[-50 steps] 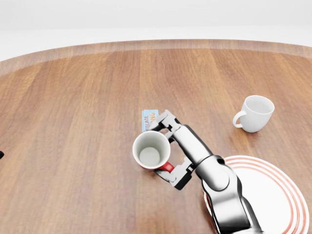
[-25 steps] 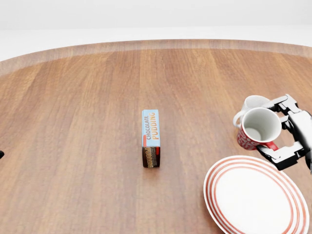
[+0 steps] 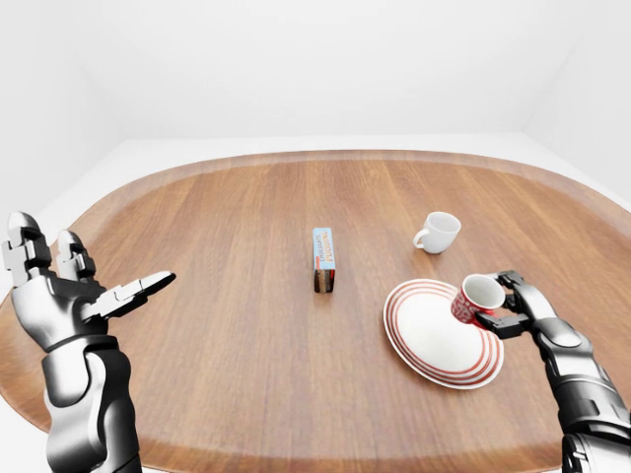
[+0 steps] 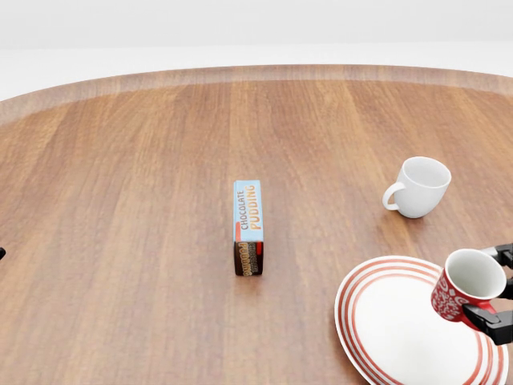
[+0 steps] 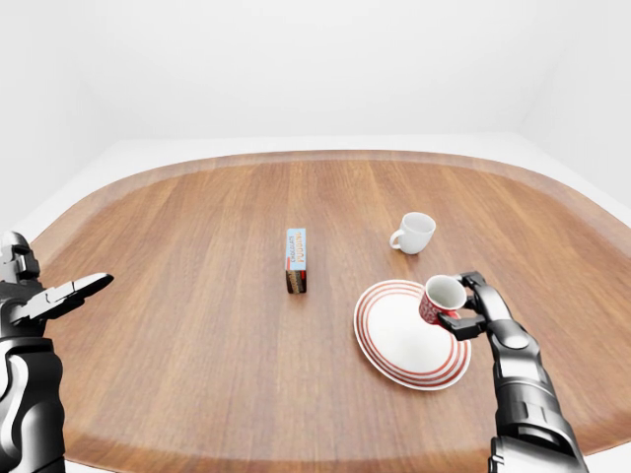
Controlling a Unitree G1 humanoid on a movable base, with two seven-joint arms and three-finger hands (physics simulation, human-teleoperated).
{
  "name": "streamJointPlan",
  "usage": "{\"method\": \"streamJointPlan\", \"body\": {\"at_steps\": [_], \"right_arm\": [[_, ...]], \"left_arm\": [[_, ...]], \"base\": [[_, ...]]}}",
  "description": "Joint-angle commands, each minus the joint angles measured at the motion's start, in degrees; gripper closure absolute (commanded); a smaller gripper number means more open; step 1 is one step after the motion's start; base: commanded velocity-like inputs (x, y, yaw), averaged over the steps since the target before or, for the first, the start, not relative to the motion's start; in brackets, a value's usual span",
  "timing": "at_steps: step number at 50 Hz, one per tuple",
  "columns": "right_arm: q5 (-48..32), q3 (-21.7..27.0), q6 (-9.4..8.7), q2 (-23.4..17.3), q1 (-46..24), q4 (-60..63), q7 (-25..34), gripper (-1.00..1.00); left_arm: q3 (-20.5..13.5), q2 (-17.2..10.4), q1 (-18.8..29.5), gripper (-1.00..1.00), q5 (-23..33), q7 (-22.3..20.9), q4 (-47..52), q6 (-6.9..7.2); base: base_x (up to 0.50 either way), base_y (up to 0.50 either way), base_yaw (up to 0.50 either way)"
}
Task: Pick up the red mug and put it on the plate
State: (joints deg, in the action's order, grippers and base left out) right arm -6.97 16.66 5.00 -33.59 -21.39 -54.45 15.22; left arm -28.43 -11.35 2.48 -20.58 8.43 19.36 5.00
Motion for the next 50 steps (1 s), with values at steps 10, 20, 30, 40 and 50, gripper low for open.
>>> {"method": "streamJointPlan", "body": {"at_steps": [10, 20, 30, 40, 50], "right_arm": [[3.2, -2.4, 0.00, 0.1, -2.1, -12.0, 0.5, 1.00], [3.7, -3.0, 0.00, 0.2, -2.7, -13.7, 0.8, 1.00], [3.8, -3.2, 0.00, 0.2, -2.9, -14.0, 0.8, 0.84], [3.7, -3.2, 0.00, 0.1, -2.9, -14.2, 0.7, 0.14], [3.7, -3.2, 0.00, 0.0, -3.0, -14.7, 0.5, 0.13]], "left_arm": [[0.0, 0.0, 0.0, -1.00, 0.2, -0.1, -0.2, 0.00], [0.1, 0.1, 0.0, -1.00, 0.3, -0.1, -0.3, 0.00], [0.2, 0.1, 0.0, -1.00, 0.3, -0.2, -0.6, 0.00], [0.2, 0.1, -0.1, -1.00, 0.3, -0.1, -0.3, 0.00], [0.3, 0.2, -0.1, -1.00, 0.4, -0.1, -0.3, 0.00]], "base": [[0.00, 0.00, 0.00], [0.00, 0.00, 0.00], [0.00, 0.00, 0.00], [0.00, 0.00, 0.00], [0.00, 0.00, 0.00]]}}
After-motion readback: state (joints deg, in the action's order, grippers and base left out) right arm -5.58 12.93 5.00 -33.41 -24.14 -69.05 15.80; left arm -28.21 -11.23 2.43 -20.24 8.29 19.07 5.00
